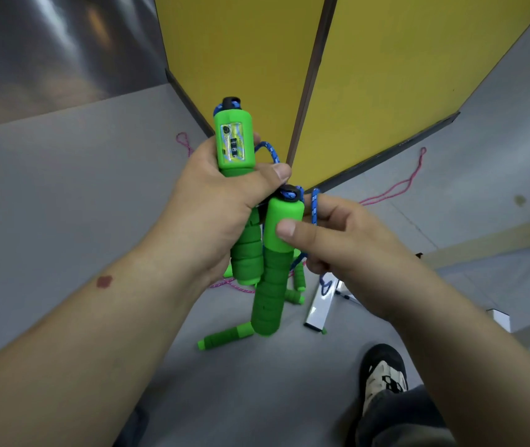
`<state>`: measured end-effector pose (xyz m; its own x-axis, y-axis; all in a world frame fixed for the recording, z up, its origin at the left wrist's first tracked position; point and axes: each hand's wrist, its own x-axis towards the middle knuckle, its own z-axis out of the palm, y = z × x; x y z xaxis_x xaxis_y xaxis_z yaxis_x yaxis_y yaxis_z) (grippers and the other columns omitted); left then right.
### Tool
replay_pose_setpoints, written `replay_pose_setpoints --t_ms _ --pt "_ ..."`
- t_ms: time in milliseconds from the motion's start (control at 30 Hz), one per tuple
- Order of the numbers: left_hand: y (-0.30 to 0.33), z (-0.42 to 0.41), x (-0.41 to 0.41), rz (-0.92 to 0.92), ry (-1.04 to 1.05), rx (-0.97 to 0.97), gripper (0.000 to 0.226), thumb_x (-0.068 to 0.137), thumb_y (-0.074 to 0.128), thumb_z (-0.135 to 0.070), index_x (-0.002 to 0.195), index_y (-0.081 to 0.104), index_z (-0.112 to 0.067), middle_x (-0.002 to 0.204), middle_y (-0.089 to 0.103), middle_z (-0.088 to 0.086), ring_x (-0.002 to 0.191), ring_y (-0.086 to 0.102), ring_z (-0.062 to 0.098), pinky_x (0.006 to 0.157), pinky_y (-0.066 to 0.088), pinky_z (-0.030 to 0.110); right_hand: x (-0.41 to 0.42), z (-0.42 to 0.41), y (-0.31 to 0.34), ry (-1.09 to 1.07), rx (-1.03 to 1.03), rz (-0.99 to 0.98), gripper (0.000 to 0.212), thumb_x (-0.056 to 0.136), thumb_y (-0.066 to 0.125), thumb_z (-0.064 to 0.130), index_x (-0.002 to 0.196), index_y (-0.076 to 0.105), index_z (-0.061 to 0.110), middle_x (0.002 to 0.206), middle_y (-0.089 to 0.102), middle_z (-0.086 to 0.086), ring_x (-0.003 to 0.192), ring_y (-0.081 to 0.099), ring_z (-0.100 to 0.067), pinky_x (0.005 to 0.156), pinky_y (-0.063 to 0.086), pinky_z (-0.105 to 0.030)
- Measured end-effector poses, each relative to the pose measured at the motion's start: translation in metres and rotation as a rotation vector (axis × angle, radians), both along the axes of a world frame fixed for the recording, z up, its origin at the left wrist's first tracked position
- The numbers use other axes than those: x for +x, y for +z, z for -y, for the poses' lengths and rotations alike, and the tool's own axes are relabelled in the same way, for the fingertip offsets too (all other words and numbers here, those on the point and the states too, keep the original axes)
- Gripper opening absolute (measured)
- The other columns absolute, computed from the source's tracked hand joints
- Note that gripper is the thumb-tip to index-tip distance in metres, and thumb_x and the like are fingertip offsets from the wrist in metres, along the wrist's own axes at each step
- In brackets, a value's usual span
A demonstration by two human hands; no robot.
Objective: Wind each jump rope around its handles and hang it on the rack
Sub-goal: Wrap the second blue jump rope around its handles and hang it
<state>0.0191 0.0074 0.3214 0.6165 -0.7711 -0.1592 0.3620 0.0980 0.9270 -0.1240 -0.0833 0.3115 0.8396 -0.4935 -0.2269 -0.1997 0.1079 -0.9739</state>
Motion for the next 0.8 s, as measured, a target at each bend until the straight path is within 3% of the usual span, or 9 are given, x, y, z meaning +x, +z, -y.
replay_pose_setpoints --t_ms 67,133,200,267,433,567,633,700,800 --pt "-0.001 0.0 0.001 0.014 0.004 0.015 0.04 0.09 0.077 -0.005 0.124 0.059 -0.016 0.086 0.072 0.008 0.069 0.07 0.016 0.06 0.057 0.03 0.0 -0.003 0.002 0.001 -0.033 0.021 0.011 0.088 0.074 0.012 0.098 0.072 0.01 0.066 0.067 0.011 0.053 0.057 -0.001 0.054 0.042 -0.01" --pt "-0.004 0.0 0.003 0.051 -0.007 0.033 0.039 0.089 0.079 -0.009 0.123 0.06 -0.018 0.093 0.073 0.011 0.078 0.074 0.02 0.069 0.061 0.035 0.001 -0.002 0.002 -0.078 -0.096 0.028 0.008 0.088 0.075 0.021 0.092 0.075 0.015 0.068 0.062 0.002 0.056 0.052 -0.01 0.056 0.04 -0.018" --pt "-0.007 -0.001 0.006 0.13 -0.066 0.072 0.043 0.085 0.082 -0.021 0.123 0.061 -0.022 0.107 0.074 0.016 0.096 0.076 0.029 0.084 0.063 0.047 0.001 0.002 -0.002 -0.18 -0.093 0.061 0.02 0.088 0.072 0.036 0.091 0.075 0.017 0.077 0.05 -0.013 0.066 0.039 -0.025 0.058 0.034 -0.031" --pt "-0.008 -0.003 0.005 0.191 -0.174 0.105 0.045 0.081 0.081 -0.028 0.122 0.062 -0.026 0.111 0.076 0.013 0.102 0.076 0.03 0.089 0.062 0.053 0.002 0.005 -0.004 -0.267 -0.055 0.1 0.024 0.089 0.069 0.041 0.091 0.075 0.018 0.081 0.046 -0.014 0.068 0.036 -0.027 0.058 0.033 -0.031" --pt "-0.009 -0.004 -0.005 0.222 -0.365 0.12 0.038 0.086 0.082 -0.007 0.116 0.063 -0.021 0.1 0.077 0.006 0.09 0.075 0.02 0.081 0.062 0.038 0.002 0.005 -0.004 -0.314 -0.057 0.152 0.017 0.092 0.069 0.037 0.085 0.074 0.022 0.064 0.055 0.008 0.057 0.043 -0.01 0.058 0.038 -0.025" --pt "-0.006 -0.005 0.001 0.25 -0.351 0.169 0.039 0.085 0.082 -0.007 0.118 0.063 -0.017 0.102 0.077 0.014 0.087 0.076 0.028 0.076 0.063 0.044 0.003 0.008 -0.002 -0.394 -0.061 0.098 0.026 0.096 0.066 0.038 0.079 0.072 0.019 0.069 0.055 0.001 0.057 0.046 -0.014 0.06 0.043 -0.03" --pt "-0.006 -0.006 0.005 0.243 -0.332 0.194 0.036 0.088 0.08 -0.008 0.118 0.062 -0.017 0.101 0.077 0.016 0.087 0.078 0.033 0.075 0.064 0.047 0.004 0.013 -0.003 -0.494 -0.018 0.097 0.021 0.098 0.064 0.036 0.086 0.073 0.02 0.077 0.064 0.001 0.066 0.054 -0.014 0.067 0.051 -0.031" --pt "-0.007 -0.007 0.007 0.264 -0.319 0.215 0.039 0.083 0.083 -0.014 0.116 0.063 -0.019 0.1 0.077 0.015 0.089 0.078 0.034 0.077 0.064 0.05 0.003 0.018 -0.004 -0.548 0.012 0.086 0.021 0.097 0.065 0.037 0.091 0.073 0.018 0.092 0.071 -0.003 0.083 0.066 -0.016 0.086 0.056 -0.035" --pt "-0.007 -0.006 0.008 0.32 -0.327 0.242 0.037 0.084 0.084 -0.015 0.114 0.063 -0.019 0.094 0.077 0.01 0.086 0.078 0.03 0.077 0.064 0.049 0.001 0.016 -0.005 -0.596 -0.111 -0.054 0.032 0.094 0.064 0.046 0.09 0.075 0.017 0.109 0.07 -0.021 0.104 0.069 -0.031 0.1 0.053 -0.051"
